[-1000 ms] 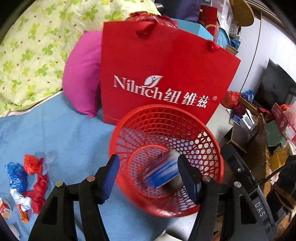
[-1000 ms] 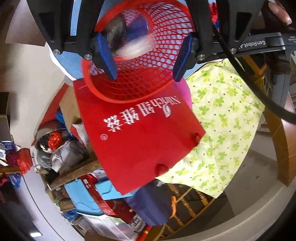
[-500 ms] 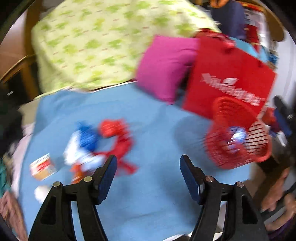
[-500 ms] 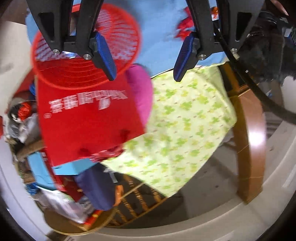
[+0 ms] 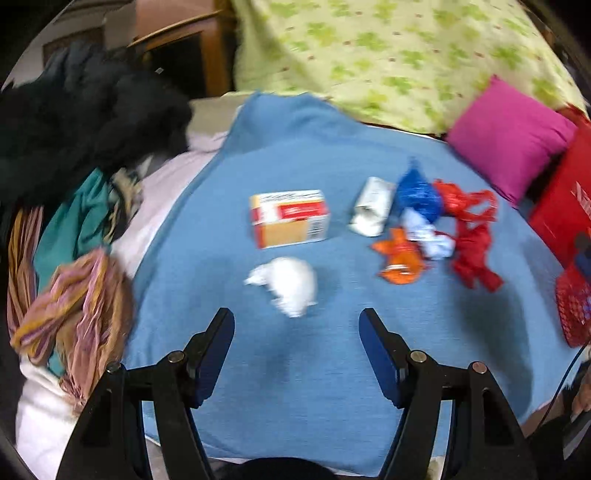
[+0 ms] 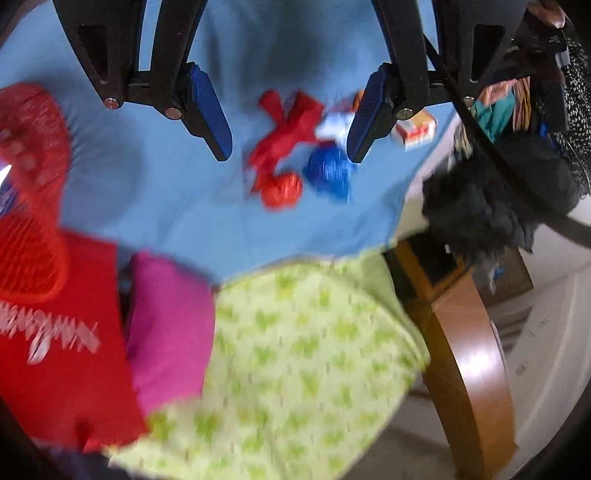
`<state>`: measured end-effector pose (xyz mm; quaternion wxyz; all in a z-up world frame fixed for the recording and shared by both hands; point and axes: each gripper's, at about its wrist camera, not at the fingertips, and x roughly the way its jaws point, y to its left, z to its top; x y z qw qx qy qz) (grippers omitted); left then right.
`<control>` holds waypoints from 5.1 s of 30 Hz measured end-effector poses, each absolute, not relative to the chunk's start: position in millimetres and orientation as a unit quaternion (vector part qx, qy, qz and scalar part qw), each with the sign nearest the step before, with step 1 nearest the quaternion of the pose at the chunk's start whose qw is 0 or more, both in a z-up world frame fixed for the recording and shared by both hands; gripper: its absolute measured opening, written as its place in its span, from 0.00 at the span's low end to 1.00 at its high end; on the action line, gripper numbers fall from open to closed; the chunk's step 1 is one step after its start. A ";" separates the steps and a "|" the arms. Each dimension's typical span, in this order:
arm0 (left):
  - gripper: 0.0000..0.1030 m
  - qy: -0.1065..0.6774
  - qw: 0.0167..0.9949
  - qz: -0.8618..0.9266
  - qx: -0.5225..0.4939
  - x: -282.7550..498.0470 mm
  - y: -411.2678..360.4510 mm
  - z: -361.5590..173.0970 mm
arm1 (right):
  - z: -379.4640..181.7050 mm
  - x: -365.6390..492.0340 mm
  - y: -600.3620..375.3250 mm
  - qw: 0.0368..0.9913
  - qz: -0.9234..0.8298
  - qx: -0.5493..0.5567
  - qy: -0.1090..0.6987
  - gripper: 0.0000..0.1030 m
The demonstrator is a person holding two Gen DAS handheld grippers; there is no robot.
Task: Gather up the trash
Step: 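Grasp the white crumpled bag with the left tool while the right tool grasps the red plastic bag, then carry both bags over the red mesh basket and open both tools to drop them, then move both open tools back over the remaining trash on the blanket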
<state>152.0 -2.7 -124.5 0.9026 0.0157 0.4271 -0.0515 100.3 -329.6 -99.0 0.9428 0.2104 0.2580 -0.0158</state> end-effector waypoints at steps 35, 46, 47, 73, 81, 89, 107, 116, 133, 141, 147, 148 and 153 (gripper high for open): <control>0.27 0.486 0.864 -0.090 -0.098 228.4 -4.7 -173.8 | -177.5 220.8 -346.5 0.854 -0.011 0.371 0.366 0.34; 0.27 0.429 0.882 -0.186 -0.055 177.2 -70.0 -104.5 | -108.0 132.6 -376.6 0.918 -0.013 0.307 0.252 0.34; 0.27 0.423 0.883 -0.195 -0.049 172.3 -76.5 -97.5 | -100.9 123.4 -379.9 0.924 -0.017 0.299 0.238 0.34; 0.28 0.308 0.894 -0.310 0.097 90.7 -254.7 -8.2 | -30.7 -7.2 -433.7 0.971 -0.117 0.195 0.073 0.35; 0.28 0.297 0.886 -0.338 0.113 79.6 -296.7 -4.0 | -35.9 -38.6 -475.1 0.961 -0.165 0.213 0.058 0.35; 0.28 0.291 0.876 -0.362 0.129 72.5 -343.3 -4.5 | -43.6 -63.4 -512.3 0.949 -0.205 0.233 0.050 0.34; 0.39 0.301 0.836 -0.442 0.120 62.2 -438.1 -17.3 | -69.8 -82.8 -577.0 0.905 -0.246 0.342 0.057 0.37; 0.67 0.306 0.838 -0.433 0.131 63.4 -435.6 -30.5 | -74.2 -80.2 -581.8 0.897 -0.247 0.363 0.057 0.68; 0.67 0.290 0.902 -0.276 0.160 88.6 -316.9 -33.2 | -38.3 -48.6 -501.1 0.944 -0.189 0.268 0.025 0.68; 0.67 0.290 0.921 -0.212 0.150 95.9 -248.1 -36.7 | -31.7 -16.5 -442.8 0.962 -0.144 0.230 0.038 0.68; 0.67 0.293 0.930 -0.175 0.135 105.0 -202.6 -39.2 | -38.0 17.3 -406.6 0.965 -0.112 0.227 0.069 0.68; 0.67 0.294 0.931 -0.171 0.133 106.1 -197.0 -39.8 | -39.9 24.0 -400.5 0.965 -0.108 0.226 0.077 0.68; 0.67 0.299 0.935 -0.149 0.120 115.1 -168.3 -41.5 | -48.1 48.6 -373.6 0.967 -0.089 0.213 0.110 0.68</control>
